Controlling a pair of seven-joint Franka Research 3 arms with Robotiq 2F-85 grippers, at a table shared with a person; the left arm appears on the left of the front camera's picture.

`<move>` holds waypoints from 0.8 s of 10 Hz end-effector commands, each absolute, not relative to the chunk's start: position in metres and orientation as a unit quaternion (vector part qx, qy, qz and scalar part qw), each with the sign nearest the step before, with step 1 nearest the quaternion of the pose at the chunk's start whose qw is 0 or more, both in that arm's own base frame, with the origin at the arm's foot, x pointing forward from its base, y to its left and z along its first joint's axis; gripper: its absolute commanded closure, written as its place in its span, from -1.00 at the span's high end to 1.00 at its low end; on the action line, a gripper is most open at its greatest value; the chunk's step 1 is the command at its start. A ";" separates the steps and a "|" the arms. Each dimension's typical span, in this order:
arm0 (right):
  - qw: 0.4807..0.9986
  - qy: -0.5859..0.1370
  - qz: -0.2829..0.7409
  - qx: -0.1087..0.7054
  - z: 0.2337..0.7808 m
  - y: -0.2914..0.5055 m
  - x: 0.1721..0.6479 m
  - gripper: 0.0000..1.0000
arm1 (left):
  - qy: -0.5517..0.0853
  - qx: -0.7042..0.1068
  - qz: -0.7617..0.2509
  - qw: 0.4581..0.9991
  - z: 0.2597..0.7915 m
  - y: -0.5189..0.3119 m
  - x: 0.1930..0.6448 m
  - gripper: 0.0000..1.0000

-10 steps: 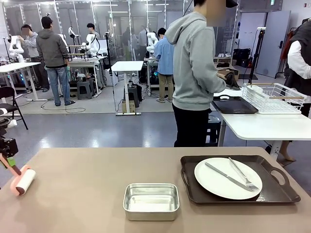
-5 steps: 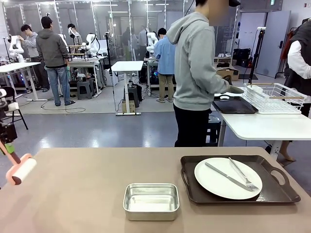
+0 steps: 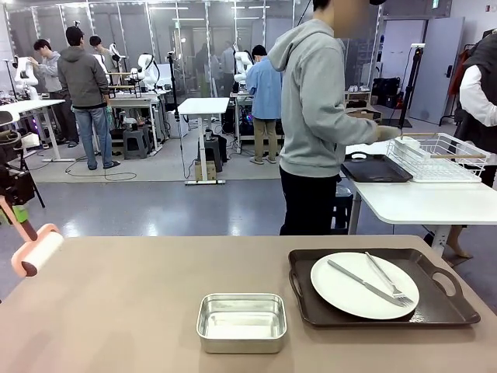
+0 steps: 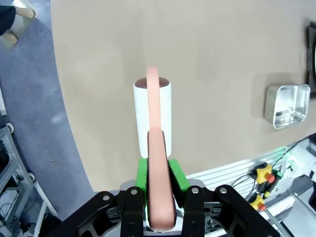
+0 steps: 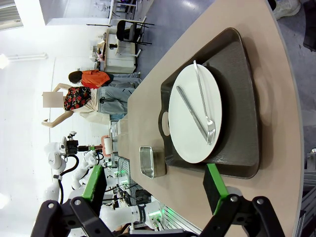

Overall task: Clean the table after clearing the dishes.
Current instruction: When the left (or right) Handle tray is removed, use the left hand (or right hand) to clean the left (or right) side of the table with the Lint Roller, then place the Lint Roller back on top of the Airtight Container.

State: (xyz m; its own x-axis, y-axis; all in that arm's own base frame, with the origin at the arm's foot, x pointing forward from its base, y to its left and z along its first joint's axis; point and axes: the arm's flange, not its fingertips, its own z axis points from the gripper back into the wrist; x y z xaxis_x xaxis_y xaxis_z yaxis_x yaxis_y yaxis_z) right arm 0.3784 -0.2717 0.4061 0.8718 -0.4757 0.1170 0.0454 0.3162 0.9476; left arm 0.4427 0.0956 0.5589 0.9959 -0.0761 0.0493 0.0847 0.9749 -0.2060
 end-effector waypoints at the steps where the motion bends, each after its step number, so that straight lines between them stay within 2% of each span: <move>1: 0.787 -0.194 -0.164 0.562 0.408 -0.271 0.377 1.00 | -0.021 -0.104 -0.041 0.994 0.557 0.105 0.443 -0.55; 8: 0.787 -0.194 -0.164 0.562 0.408 -0.271 0.377 1.00 | -0.021 -0.104 -0.041 0.994 0.557 0.105 0.443 -0.55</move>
State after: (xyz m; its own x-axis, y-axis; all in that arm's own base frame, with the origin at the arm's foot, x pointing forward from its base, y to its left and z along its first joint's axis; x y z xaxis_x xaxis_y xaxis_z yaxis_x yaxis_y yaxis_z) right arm 0.3784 -0.2717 0.4061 0.8718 -0.4757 0.1170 0.0453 0.3163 0.9476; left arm 0.4434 0.1028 0.5546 0.9969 -0.0659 0.0424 0.0734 0.9745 -0.2122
